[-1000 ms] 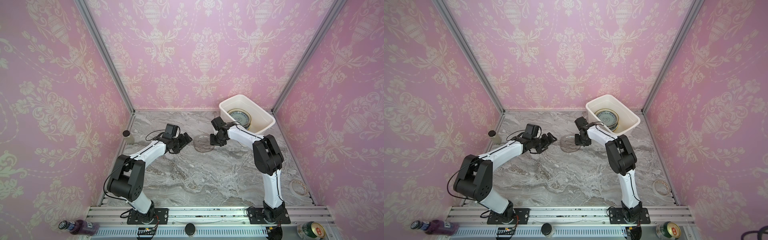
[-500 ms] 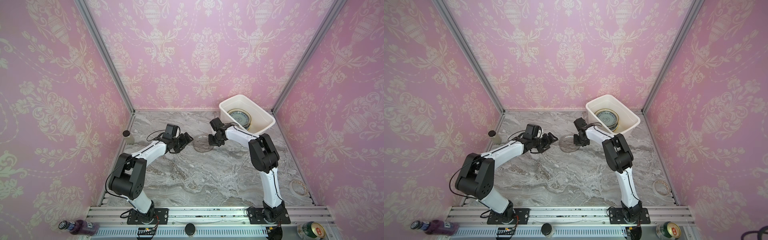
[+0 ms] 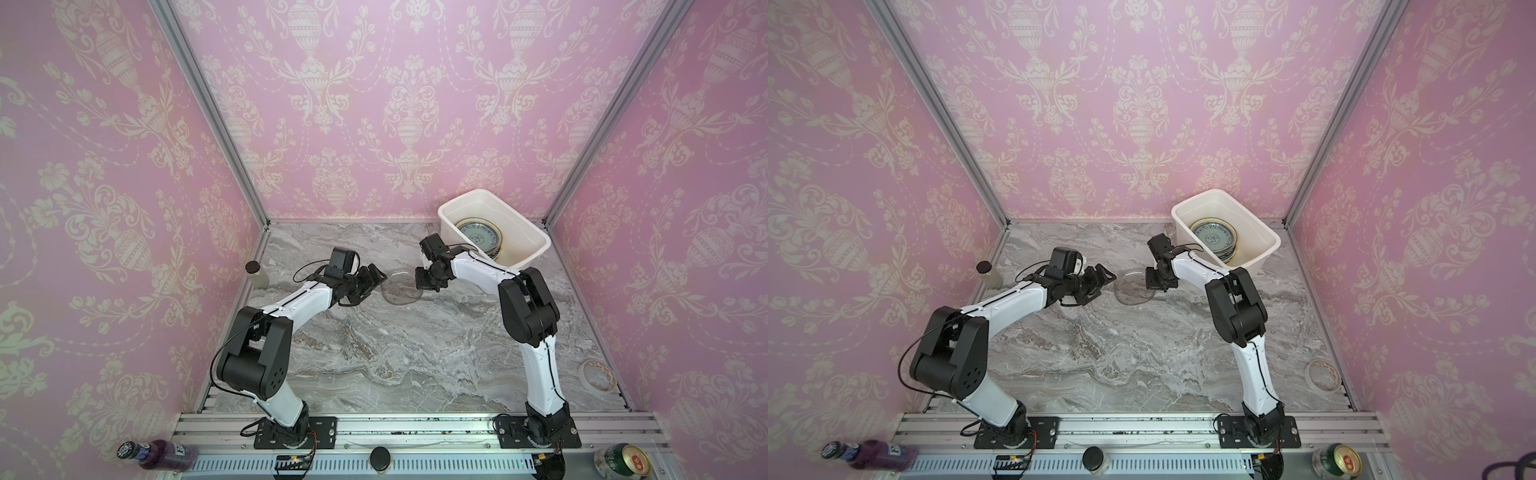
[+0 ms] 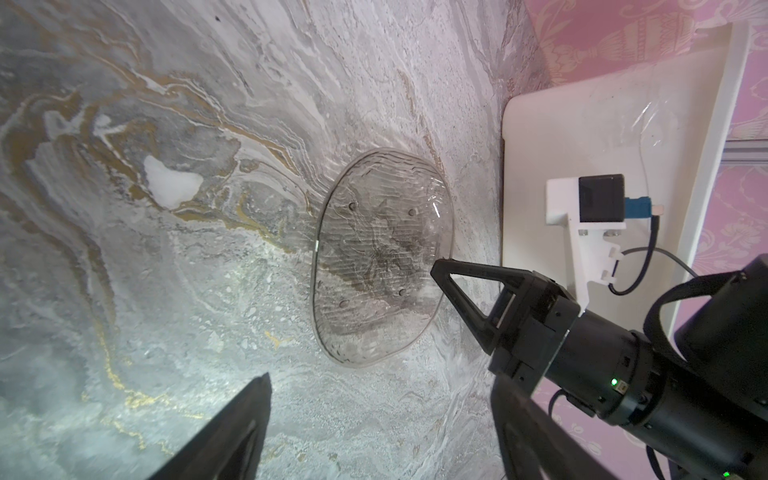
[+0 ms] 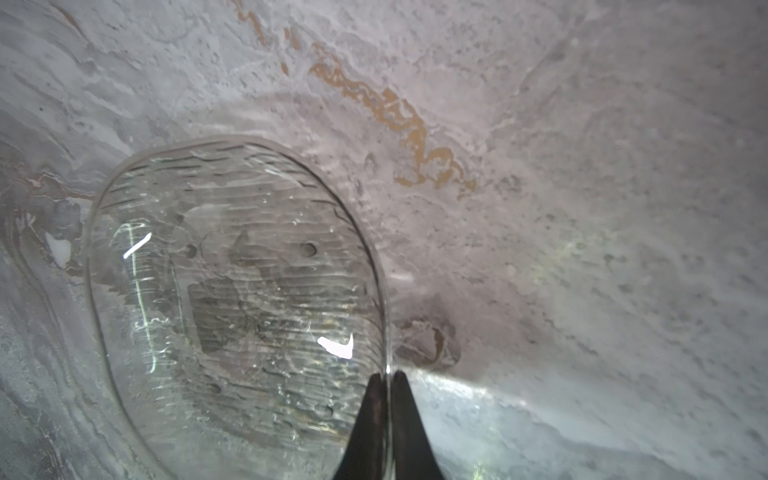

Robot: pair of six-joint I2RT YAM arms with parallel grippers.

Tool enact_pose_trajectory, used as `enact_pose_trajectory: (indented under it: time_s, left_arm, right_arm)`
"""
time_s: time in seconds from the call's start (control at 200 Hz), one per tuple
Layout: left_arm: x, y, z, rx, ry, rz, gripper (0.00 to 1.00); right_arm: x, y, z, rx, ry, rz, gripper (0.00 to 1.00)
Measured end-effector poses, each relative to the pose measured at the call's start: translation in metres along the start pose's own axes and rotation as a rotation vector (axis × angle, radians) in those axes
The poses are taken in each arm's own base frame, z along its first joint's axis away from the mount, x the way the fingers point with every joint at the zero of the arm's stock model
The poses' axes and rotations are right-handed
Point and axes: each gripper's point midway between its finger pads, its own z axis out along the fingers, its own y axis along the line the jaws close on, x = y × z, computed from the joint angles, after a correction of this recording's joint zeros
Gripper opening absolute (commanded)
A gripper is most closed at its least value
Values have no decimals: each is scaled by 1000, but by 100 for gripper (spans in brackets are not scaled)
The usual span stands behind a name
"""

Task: Place the plates into the plastic bin on the countertop
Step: 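Close the right gripper on the glass plate's rim and tilt it up, then lift the glass plate toward the bin with the right gripper while the left follows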

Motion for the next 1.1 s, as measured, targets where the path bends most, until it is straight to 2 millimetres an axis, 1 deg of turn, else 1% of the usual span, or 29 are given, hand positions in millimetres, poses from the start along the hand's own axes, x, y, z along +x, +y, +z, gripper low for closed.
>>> enact_pose_trajectory:
  time_s: [0.125, 0.25, 0.345, 0.5, 0.66, 0.791, 0.856, 0.971, 1.096]
  left_arm:
    - [0, -10, -14, 20, -15, 14, 85]
    - [2, -27, -40, 56, -43, 59, 85]
    - [5, -36, -58, 70, -60, 98, 85]
    - [12, -38, -80, 58, -71, 140, 84]
    - [17, -40, -100, 50, -88, 171, 83]
    - [17, -50, -115, 55, -115, 206, 83]
    - [19, -57, -121, 61, -120, 235, 82]
    - [24, -78, -131, 77, -122, 300, 83]
    - [28, -110, -148, 118, -135, 387, 83]
  right_arm:
    - [7, 1, -7, -12, 7, 1, 3]
    - [13, 0, -21, -16, 3, -1, 1]
    - [19, 0, -31, -23, 1, -2, 0]
    - [25, 4, -50, -53, -6, -5, 0]
    - [29, 11, -76, -94, -26, -7, 0]
    - [28, 19, -99, -130, -57, -12, 0]
    - [26, 23, -111, -148, -80, -17, 0]
    - [24, 29, -134, -176, -112, -14, 0]
    - [23, 33, -158, -197, -146, 0, 0]
